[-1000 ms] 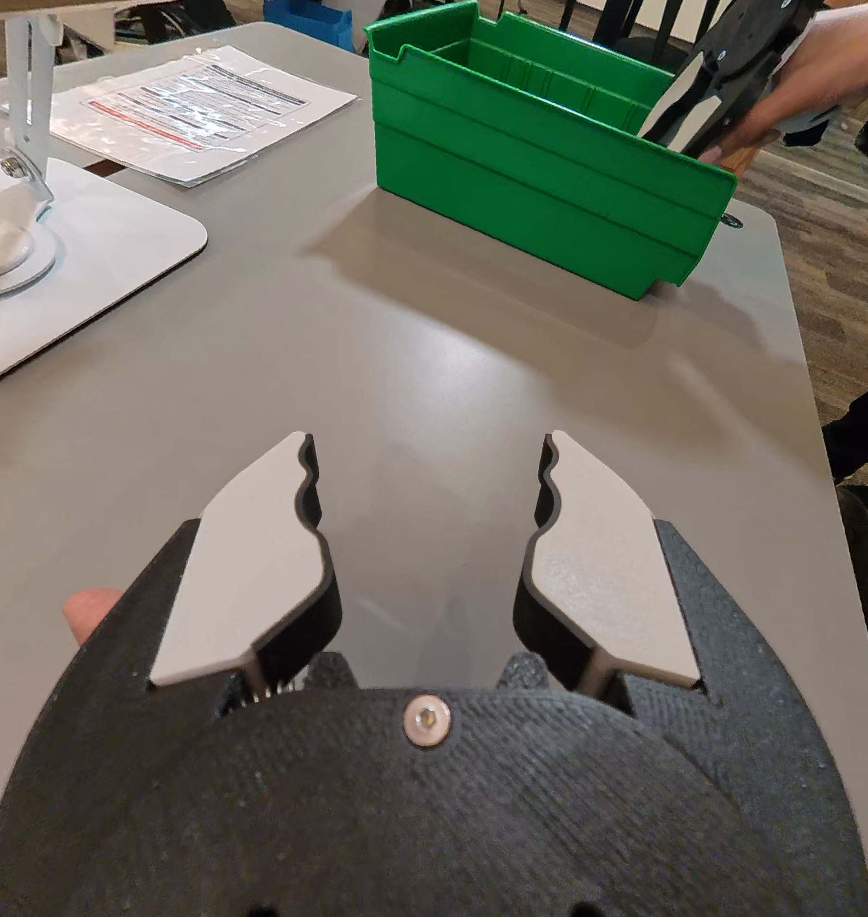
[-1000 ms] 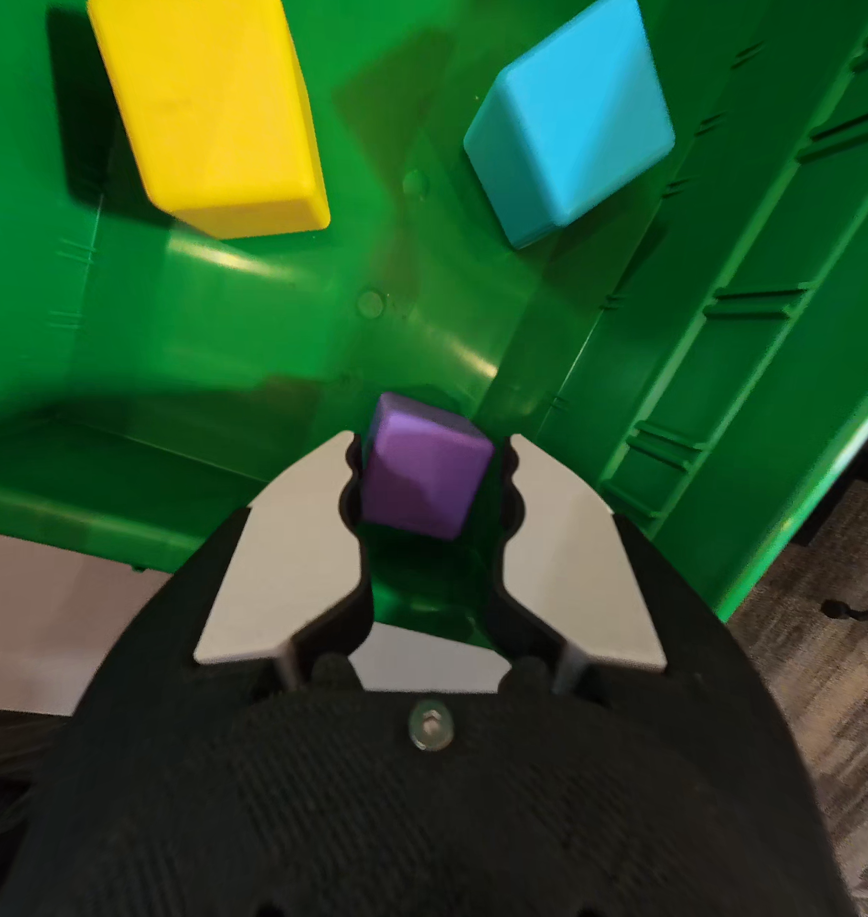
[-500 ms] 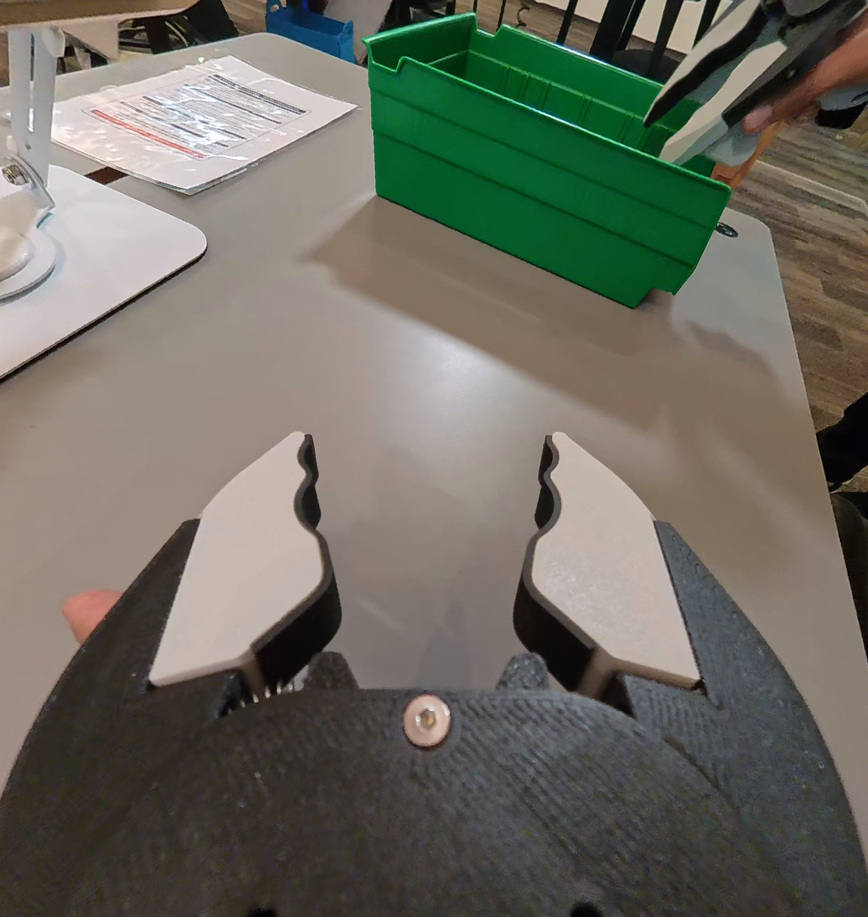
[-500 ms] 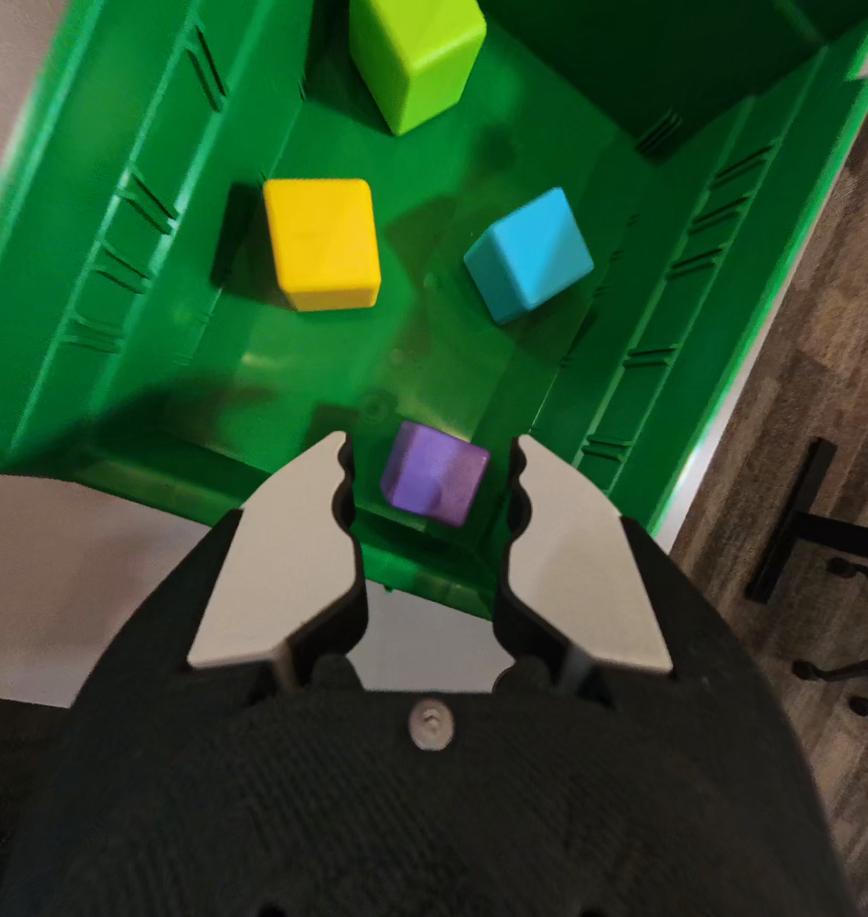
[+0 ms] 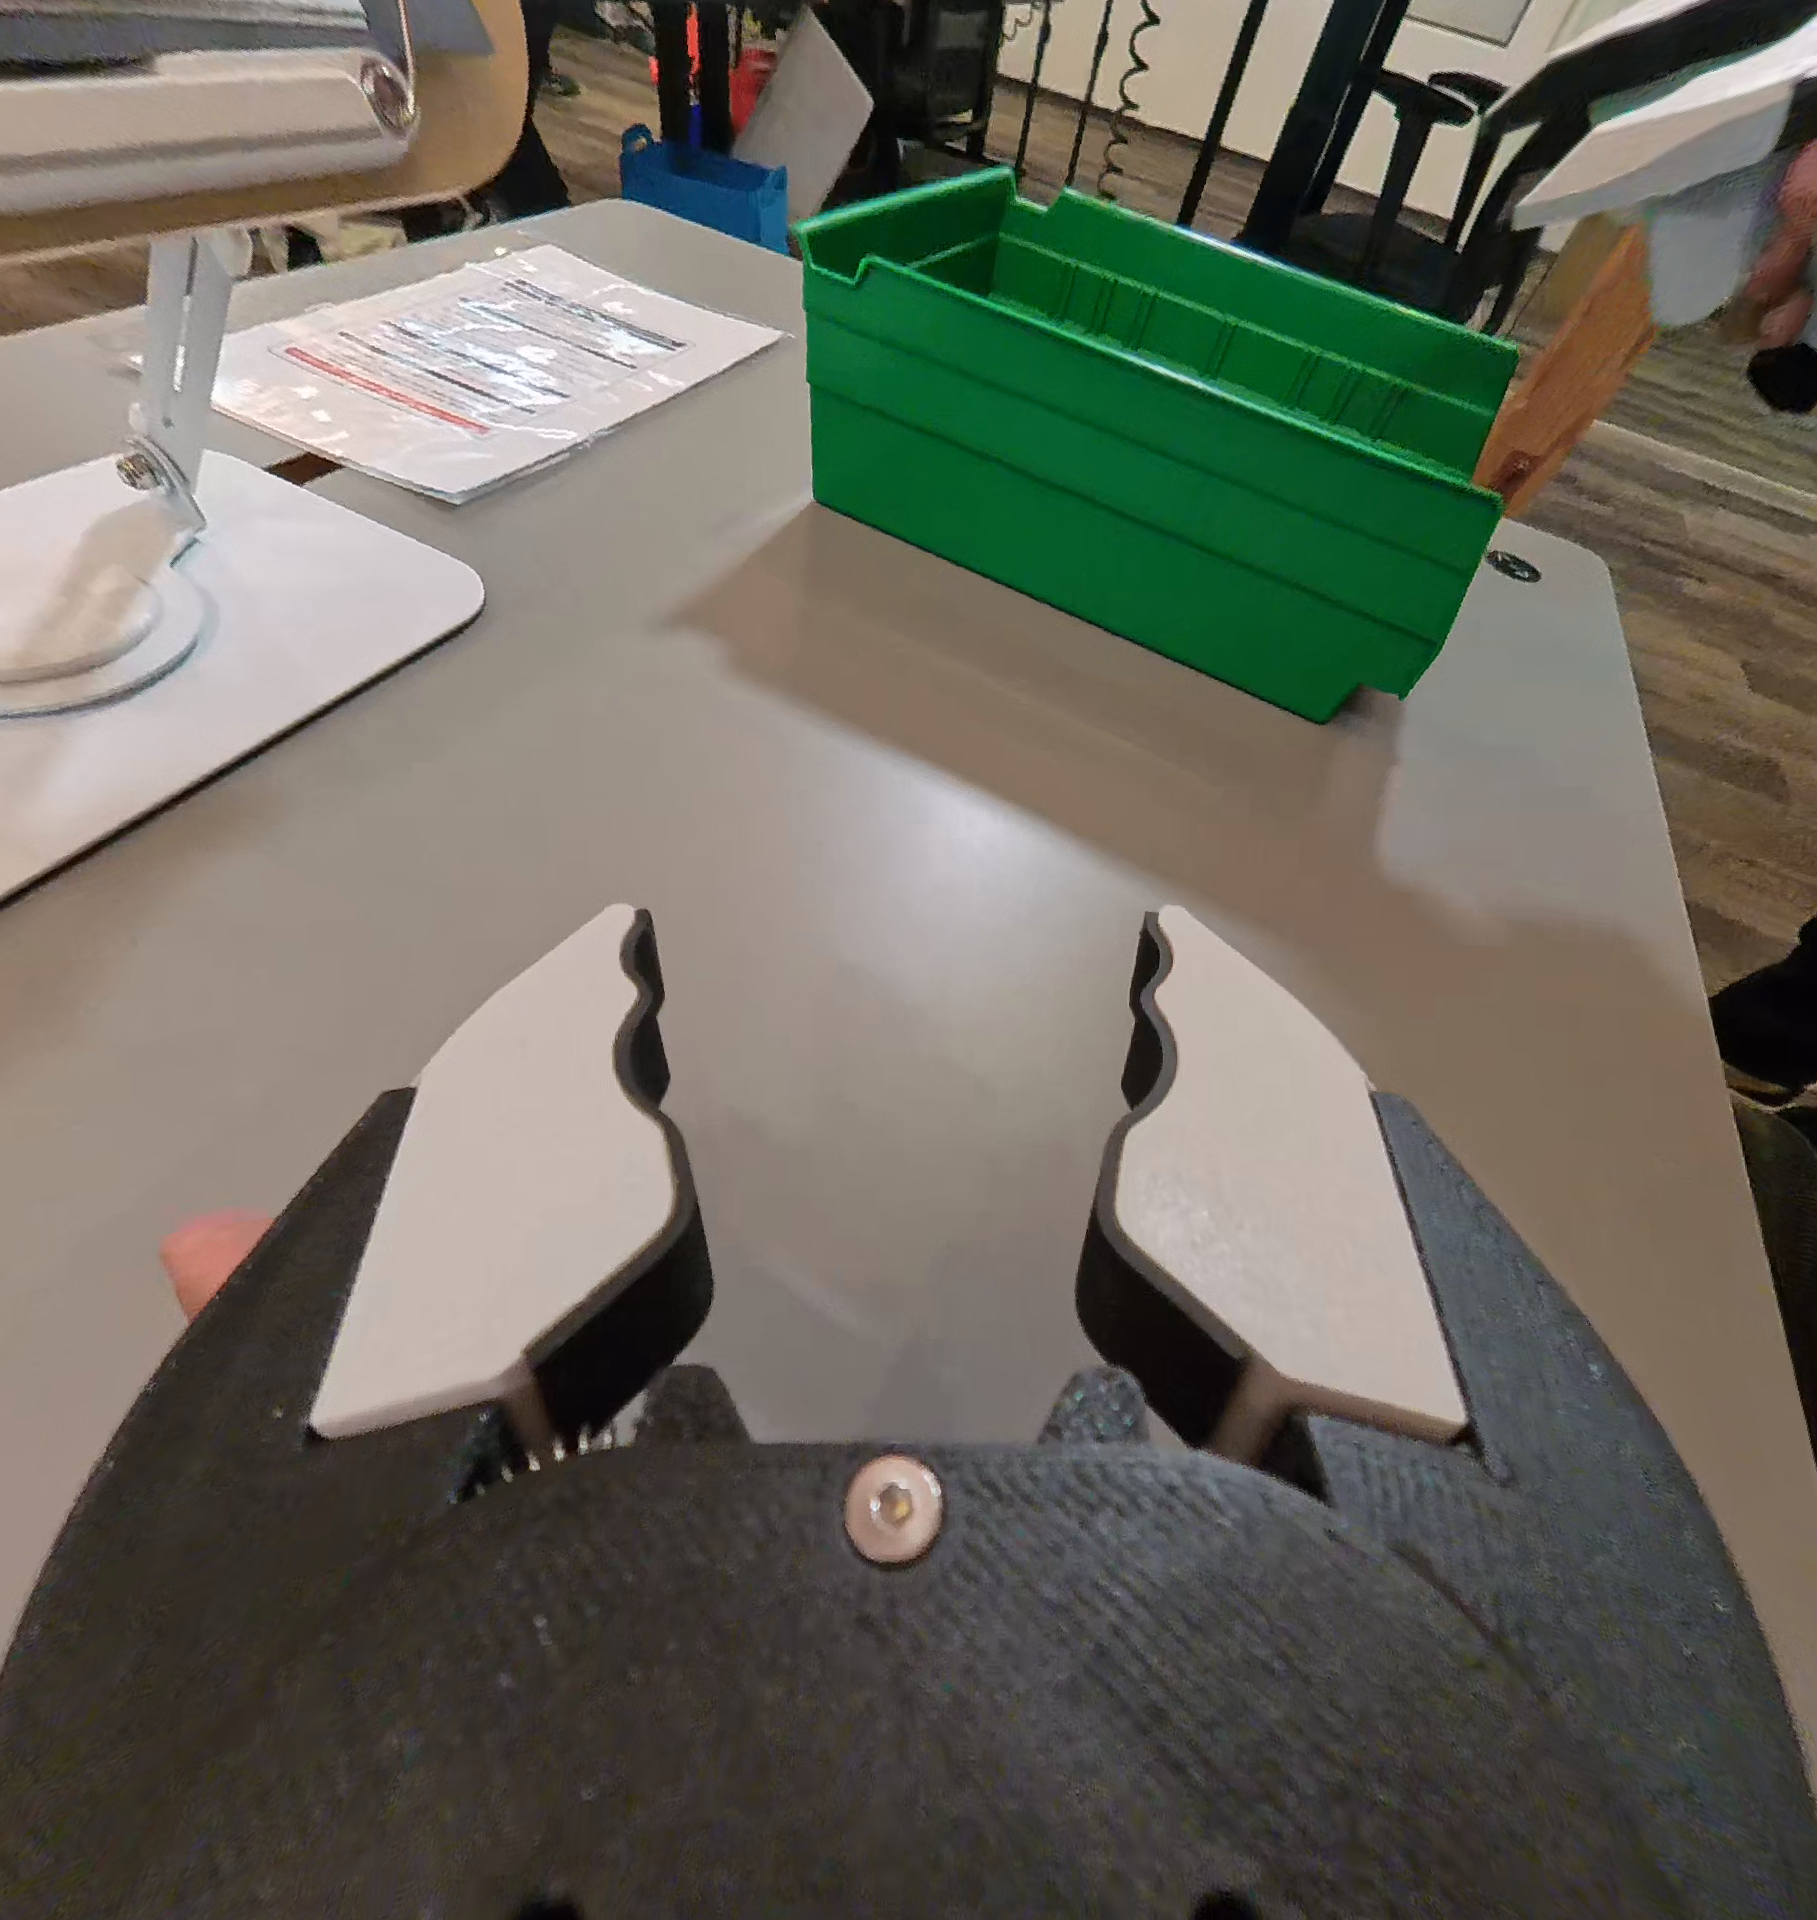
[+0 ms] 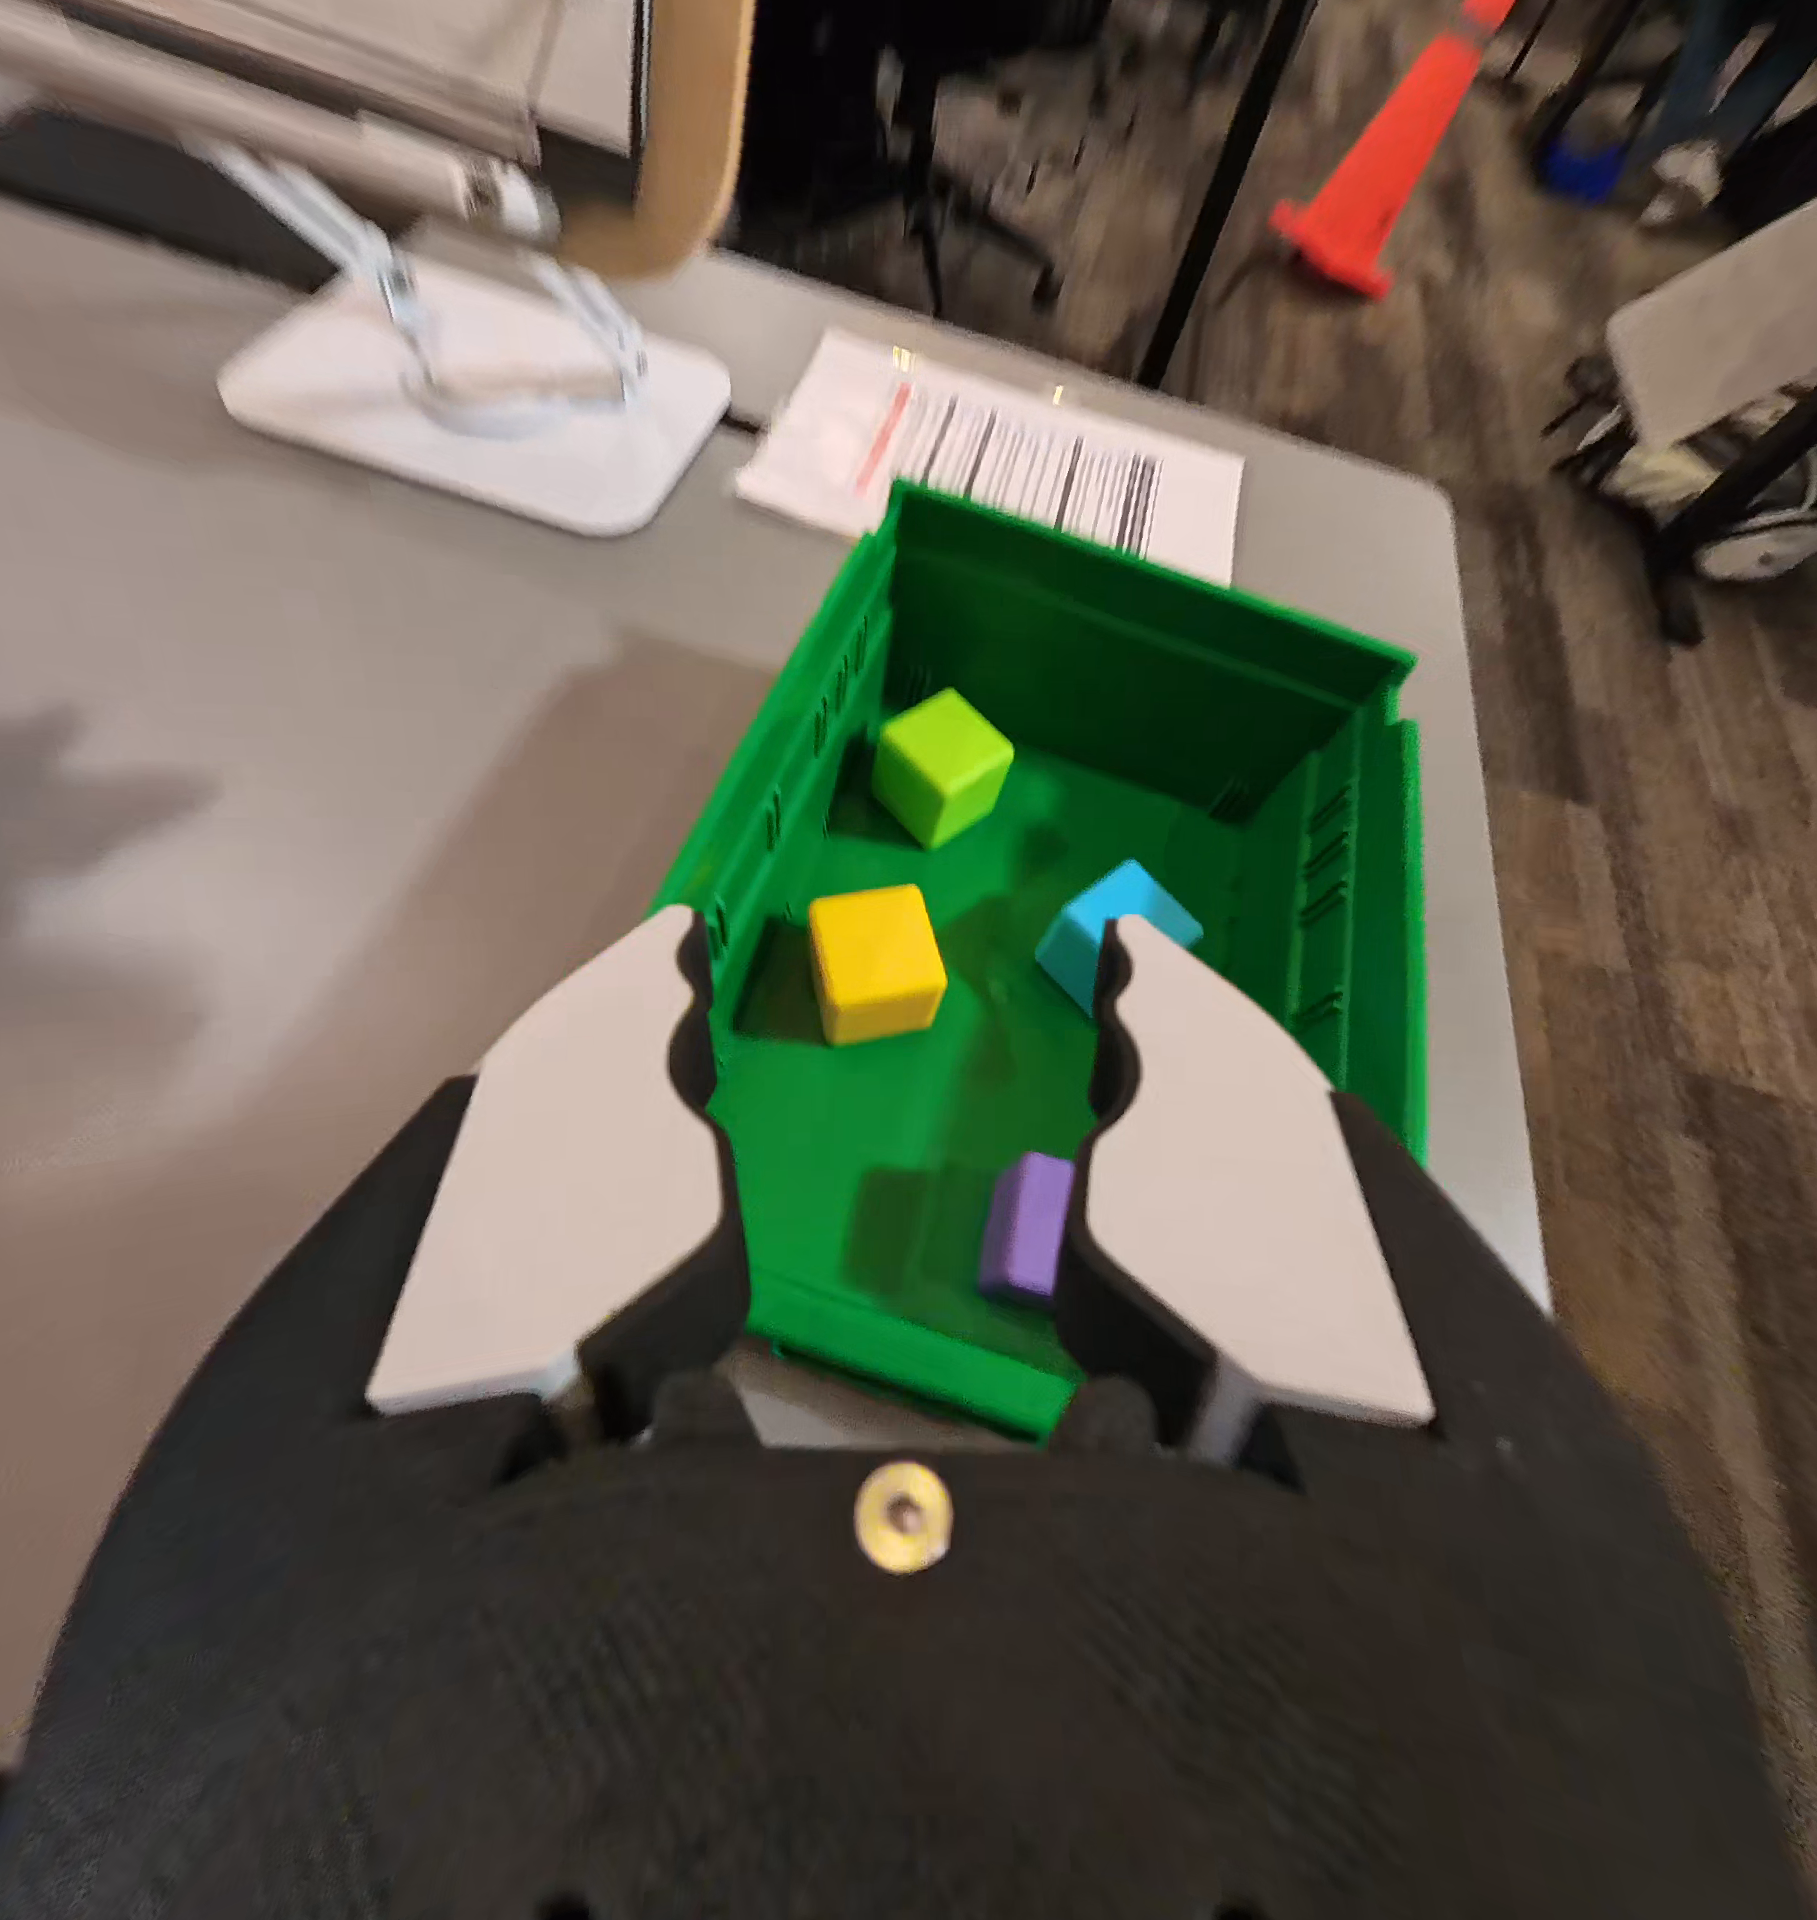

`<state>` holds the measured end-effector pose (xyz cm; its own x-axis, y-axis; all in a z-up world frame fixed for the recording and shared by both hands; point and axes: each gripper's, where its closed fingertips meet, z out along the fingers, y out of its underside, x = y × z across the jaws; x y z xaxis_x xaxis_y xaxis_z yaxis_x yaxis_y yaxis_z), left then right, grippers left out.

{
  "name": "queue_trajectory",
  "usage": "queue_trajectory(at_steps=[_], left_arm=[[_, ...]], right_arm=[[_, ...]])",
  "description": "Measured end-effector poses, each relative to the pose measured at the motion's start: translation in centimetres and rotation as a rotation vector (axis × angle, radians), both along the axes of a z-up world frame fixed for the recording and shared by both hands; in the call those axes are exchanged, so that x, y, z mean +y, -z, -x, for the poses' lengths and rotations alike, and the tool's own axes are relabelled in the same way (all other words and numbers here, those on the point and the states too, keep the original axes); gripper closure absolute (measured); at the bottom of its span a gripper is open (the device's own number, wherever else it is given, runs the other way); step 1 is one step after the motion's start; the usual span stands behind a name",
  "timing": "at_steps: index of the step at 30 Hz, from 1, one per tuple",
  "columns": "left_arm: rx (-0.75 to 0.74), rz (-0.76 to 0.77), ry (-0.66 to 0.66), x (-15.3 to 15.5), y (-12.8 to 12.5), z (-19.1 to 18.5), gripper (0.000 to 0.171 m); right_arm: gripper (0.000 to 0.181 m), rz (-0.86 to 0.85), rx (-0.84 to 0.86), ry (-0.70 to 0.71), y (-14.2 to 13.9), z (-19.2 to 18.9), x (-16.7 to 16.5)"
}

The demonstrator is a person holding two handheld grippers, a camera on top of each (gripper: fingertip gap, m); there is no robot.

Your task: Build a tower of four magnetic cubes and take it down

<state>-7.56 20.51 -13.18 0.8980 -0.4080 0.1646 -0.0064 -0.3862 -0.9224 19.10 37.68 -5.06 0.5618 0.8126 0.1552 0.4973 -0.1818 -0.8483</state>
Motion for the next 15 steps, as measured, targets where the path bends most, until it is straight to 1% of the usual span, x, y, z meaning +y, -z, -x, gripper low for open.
queue_trajectory(at_steps=[2, 4, 6, 10, 13, 15], left_arm=[[-0.001, -0.021, -0.017, 0.1, -0.5, 0.0, 0.084], [-0.006, -0.039, -0.029, 0.0, -1.1, 0.0, 0.084], [-0.011, -0.05, -0.039, 0.0, -1.5, -0.1, 0.084], [-0.024, -0.061, -0.087, -0.1, -1.8, 0.0, 0.085], [-0.011, -0.063, -0.135, 0.0, -2.1, 0.2, 0.085], [-0.023, -0.081, -0.16, -0.1, -2.9, 0.2, 0.085]], right_arm=[[0.104, -0.034, 0.104, 0.014, -0.9, 0.3, -0.7], [0.098, -0.053, 0.18, 0.021, -1.1, 0.3, -1.6], [0.095, -0.075, 0.212, 0.036, -0.6, -0.2, -2.4], [0.094, -0.143, 0.268, 0.089, 0.1, -2.5, -3.7], [0.092, -0.135, 0.305, 0.148, 0.7, -4.5, -3.7], [0.092, -0.134, 0.303, 0.205, 1.1, -6.0, -2.7]])
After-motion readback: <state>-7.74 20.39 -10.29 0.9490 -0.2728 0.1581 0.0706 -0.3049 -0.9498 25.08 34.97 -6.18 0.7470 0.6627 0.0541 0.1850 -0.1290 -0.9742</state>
